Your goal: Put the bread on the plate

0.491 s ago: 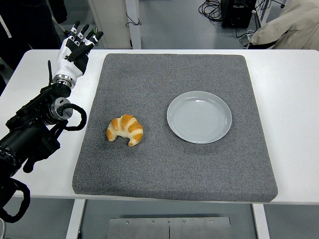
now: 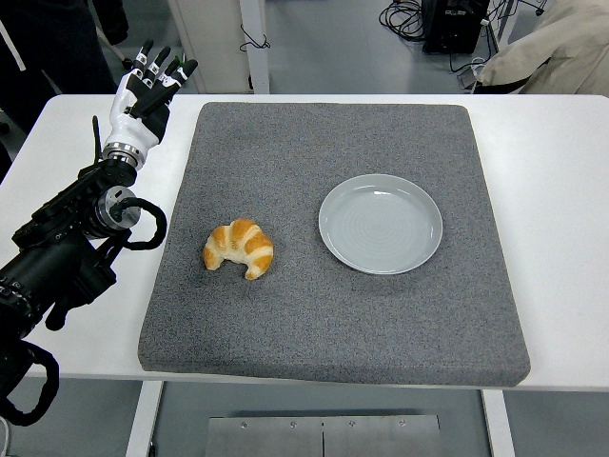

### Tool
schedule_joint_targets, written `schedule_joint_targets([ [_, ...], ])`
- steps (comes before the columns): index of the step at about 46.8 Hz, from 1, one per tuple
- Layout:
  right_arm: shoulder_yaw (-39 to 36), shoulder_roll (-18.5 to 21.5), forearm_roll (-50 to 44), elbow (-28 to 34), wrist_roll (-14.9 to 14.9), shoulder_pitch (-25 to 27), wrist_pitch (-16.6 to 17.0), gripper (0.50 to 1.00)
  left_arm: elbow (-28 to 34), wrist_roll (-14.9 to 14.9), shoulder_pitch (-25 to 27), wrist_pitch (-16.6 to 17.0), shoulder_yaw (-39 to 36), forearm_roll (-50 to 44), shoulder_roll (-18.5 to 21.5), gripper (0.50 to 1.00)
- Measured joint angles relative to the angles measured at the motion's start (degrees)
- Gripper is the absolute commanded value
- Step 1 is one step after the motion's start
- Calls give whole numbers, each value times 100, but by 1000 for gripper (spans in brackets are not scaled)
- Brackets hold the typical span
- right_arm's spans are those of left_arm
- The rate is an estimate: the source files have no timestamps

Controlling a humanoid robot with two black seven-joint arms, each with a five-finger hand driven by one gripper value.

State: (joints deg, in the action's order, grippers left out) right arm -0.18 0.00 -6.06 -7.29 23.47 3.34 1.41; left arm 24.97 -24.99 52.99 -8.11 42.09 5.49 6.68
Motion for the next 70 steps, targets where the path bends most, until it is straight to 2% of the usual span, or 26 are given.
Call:
schedule_joint_targets([
  [12,0,0,0,0,0,-1,-1,1000,0,87,32,7,-63,121,131,971],
  [18,1,0,0,0,0,-1,0,1000,2,339,39,29,-221,227,411,971],
  [28,-1,0,0,0,0,-2,-2,1000,59,703,233,53,-419,236,505,971],
  [39,0,0,0,0,0,-1,-1,1000,63,732,622,111,-1384,216,607,971],
  [50,0,0,0,0,0,0,-1,1000,131,750,767,110,-1523,226,597,971],
  [54,0,0,0,0,0,-4,-1,1000,374,751,772,56,-1614,238,741,971],
  [58,0,0,0,0,0,-3,-1,1000,746,751,772,43,-1786,240,1073,971],
  [70,0,0,0,0,0,0,-3,1000,1762,779,1041,78,-2759,410,1793,971],
])
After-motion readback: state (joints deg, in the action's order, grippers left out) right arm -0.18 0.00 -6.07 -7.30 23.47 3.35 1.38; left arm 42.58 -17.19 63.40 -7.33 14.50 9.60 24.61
